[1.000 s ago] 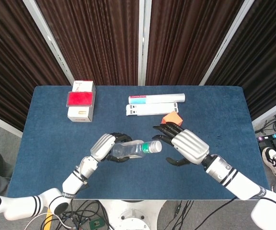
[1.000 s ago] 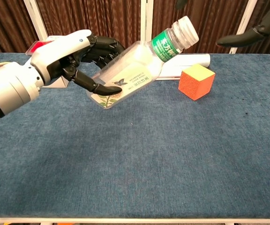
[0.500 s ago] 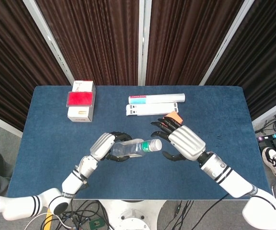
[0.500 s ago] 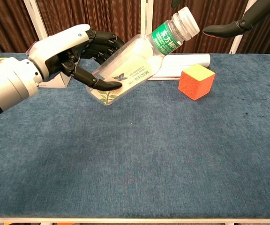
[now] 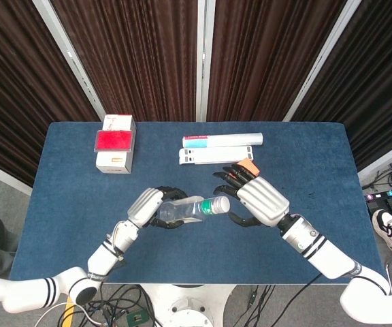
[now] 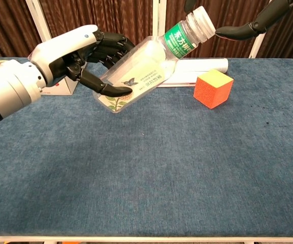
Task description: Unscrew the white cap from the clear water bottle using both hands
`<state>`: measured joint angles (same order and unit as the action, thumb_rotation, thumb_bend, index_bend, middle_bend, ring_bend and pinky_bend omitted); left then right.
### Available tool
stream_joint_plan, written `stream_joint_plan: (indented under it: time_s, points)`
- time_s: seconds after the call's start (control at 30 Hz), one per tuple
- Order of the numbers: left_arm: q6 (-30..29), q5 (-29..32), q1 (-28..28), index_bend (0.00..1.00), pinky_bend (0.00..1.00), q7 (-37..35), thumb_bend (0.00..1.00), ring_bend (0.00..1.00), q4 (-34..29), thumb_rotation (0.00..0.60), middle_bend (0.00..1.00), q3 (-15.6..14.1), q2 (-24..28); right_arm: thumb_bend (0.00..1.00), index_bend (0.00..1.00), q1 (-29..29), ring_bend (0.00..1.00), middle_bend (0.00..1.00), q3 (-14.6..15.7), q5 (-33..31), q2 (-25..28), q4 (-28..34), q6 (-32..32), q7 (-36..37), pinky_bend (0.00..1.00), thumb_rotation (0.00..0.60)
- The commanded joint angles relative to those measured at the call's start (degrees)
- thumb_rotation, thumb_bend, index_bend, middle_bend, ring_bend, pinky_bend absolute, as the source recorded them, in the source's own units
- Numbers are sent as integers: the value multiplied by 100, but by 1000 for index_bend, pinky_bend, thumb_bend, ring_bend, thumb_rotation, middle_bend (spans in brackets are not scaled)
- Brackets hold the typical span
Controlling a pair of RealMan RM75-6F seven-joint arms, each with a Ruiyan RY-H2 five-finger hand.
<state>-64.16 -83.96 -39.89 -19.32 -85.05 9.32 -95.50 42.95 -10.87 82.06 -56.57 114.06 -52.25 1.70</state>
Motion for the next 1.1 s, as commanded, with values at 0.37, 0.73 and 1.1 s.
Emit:
stream_joint_plan:
  time_s: [0.37, 0.73, 1.1]
  points:
    - [31, 70, -5, 491, 393, 37, 350, 396, -73, 600, 499, 34, 33, 304, 333, 34, 0, 110, -48, -136, -116, -26, -41, -164, 0, 600]
    - [11, 45, 8, 491, 394, -9, 350, 396, -79, 600, 499, 25, 65, 341, 427, 32, 0, 157, -103, -299, -170, -27, -124, -310, 0, 600]
    - [54, 72, 11, 490, 396, -18, 351, 396, -67, 600, 499, 4, 81, 385, 479, -47, 0, 185, -151, -242, -100, 16, -310, -302, 0, 600]
